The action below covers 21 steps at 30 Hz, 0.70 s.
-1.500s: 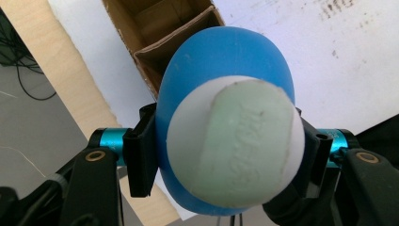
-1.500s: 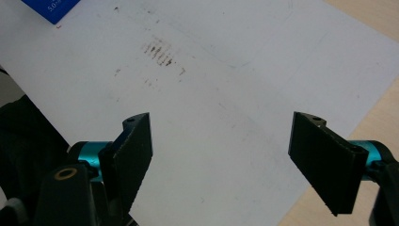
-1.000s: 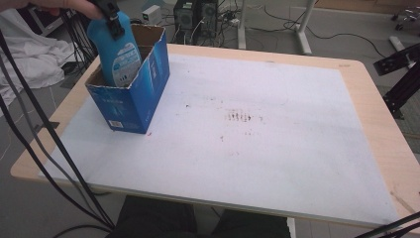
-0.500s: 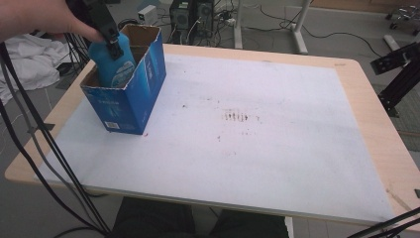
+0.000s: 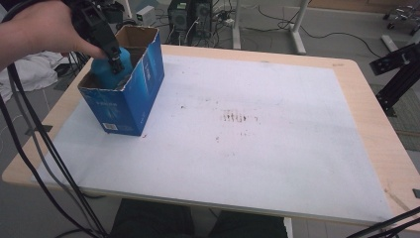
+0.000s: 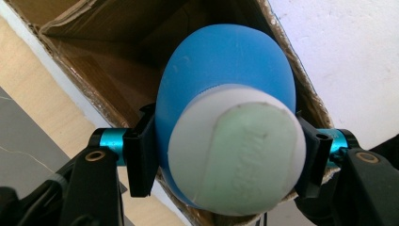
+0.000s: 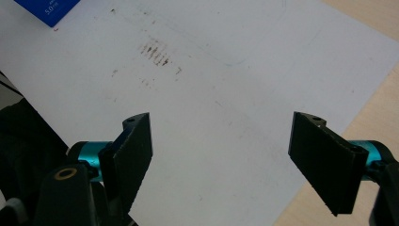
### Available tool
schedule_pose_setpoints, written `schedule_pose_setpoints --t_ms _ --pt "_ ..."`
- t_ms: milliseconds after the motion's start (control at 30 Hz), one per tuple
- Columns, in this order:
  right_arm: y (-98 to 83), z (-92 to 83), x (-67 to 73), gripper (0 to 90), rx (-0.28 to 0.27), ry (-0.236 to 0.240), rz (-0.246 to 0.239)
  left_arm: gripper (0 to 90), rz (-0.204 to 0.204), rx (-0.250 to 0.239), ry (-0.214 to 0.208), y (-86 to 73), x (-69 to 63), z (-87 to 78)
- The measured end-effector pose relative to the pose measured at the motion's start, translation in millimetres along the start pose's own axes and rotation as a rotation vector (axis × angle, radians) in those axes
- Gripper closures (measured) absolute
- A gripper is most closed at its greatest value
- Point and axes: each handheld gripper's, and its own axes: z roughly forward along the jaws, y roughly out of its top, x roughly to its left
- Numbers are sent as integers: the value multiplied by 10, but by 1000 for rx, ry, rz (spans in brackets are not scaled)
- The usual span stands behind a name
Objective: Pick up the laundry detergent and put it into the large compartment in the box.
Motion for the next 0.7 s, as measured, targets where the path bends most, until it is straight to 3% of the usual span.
schedule_pose_setpoints --t_ms 700 --pt "-26 11 -18 216 2 2 5 377 8 14 -6 -20 -8 184"
